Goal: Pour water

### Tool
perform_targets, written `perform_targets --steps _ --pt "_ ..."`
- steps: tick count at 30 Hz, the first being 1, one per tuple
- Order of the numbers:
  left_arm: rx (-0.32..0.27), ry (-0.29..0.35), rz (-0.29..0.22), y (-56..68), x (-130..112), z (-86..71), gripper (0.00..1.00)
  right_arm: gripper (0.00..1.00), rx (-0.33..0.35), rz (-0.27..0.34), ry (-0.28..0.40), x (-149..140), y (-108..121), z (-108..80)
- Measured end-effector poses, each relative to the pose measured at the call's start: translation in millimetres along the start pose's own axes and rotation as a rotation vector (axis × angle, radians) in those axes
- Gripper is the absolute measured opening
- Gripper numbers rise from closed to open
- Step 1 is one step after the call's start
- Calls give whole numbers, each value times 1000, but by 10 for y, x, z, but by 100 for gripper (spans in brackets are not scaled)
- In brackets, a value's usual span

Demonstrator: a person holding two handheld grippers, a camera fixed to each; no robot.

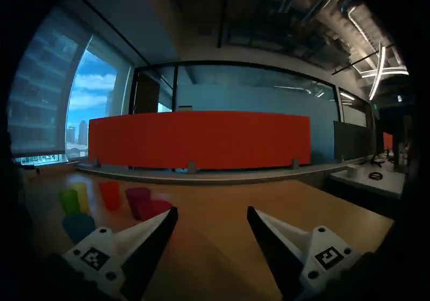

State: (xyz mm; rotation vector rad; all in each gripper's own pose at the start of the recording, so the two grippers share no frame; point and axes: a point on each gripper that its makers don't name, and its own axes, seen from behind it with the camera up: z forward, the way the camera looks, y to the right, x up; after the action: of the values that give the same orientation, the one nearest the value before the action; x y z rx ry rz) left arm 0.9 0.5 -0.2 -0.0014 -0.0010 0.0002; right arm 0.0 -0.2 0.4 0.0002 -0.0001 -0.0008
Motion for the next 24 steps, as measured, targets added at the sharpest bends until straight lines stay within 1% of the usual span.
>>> perform_targets --steps 6,9,11,14,17,24 --pt "-7 2 6 -2 23 -1 98 100 -5 -2 0 2 10 -9" --pt "-7 1 28 -21 54 4 98 100 -8 -7 -9 11 24 -12" --pt "-5 -5 47 -39 103 10 98 100 2 -11 -13 79 0 -15" --pt "-13 -13 65 -32 228 24 98 100 28 -18 -12 246 -53 -22" --pt "-25 -12 67 -5 379 39 98 100 48 -30 -19 423 -91 -17" --pt "-57 -41 35 44 716 115 98 100 87 -51 -62 844 -171 33"
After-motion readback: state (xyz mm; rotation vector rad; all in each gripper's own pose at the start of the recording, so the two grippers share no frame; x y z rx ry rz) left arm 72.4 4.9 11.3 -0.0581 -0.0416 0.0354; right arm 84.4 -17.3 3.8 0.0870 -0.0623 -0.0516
